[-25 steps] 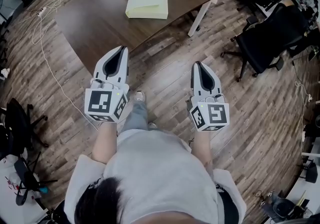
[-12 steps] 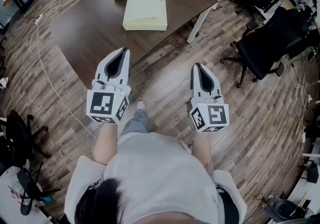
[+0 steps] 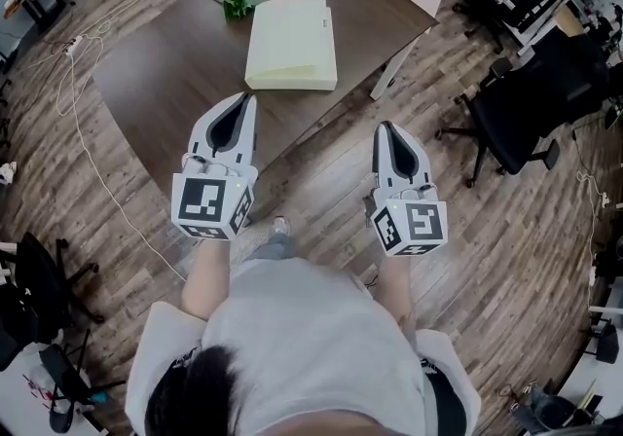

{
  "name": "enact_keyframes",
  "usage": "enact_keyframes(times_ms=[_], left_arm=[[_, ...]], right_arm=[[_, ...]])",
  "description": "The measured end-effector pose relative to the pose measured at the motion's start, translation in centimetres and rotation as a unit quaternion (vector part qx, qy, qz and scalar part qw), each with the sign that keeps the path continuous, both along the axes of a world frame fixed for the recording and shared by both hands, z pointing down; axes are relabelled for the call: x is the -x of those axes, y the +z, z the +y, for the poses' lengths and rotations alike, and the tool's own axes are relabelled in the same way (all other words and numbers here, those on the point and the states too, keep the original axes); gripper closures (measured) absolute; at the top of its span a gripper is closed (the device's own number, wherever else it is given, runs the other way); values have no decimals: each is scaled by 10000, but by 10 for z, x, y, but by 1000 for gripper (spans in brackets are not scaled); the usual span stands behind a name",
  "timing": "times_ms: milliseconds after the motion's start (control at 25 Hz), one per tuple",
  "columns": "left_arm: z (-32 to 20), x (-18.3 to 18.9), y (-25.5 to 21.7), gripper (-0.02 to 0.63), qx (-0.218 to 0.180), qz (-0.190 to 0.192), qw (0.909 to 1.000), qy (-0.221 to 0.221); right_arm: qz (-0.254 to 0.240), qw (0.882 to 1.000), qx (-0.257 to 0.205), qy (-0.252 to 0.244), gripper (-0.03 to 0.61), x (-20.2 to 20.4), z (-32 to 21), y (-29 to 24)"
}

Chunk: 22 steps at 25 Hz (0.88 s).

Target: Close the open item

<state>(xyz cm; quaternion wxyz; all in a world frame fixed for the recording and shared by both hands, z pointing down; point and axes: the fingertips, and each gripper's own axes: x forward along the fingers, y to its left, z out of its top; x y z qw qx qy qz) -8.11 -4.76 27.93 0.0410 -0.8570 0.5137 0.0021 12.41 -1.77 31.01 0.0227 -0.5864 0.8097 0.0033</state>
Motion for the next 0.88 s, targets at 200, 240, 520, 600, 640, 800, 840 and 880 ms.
enact_keyframes(times_ms=[200,240,520,600,640,800,840,880], left_arm=[[-39,14,5,604,53,4,10000,-3],[-46,17,6,604,66,8,10000,0],[-93,37,7,604,70,-1,9999,75],[-102,41,8,604,77,22,9998,157],[-106,42,10,604,81,26,9998,198],[-120,45,17,604,112,40,9995,308],[-122,45,18,604,120,56,9994,334],[-124,45,19,604,128,69,9992,368]], right_arm=[[14,10000,21,45,565,11,-39,1],[12,10000,28,60,565,14,-46,1],[70,9999,25,117,565,34,-90,-1],[86,9998,18,160,565,39,-98,-2],[90,9998,14,186,565,41,-100,-2],[148,9995,40,258,565,48,-107,1],[176,9995,59,274,565,49,-109,2],[197,9993,76,294,565,49,-110,2]])
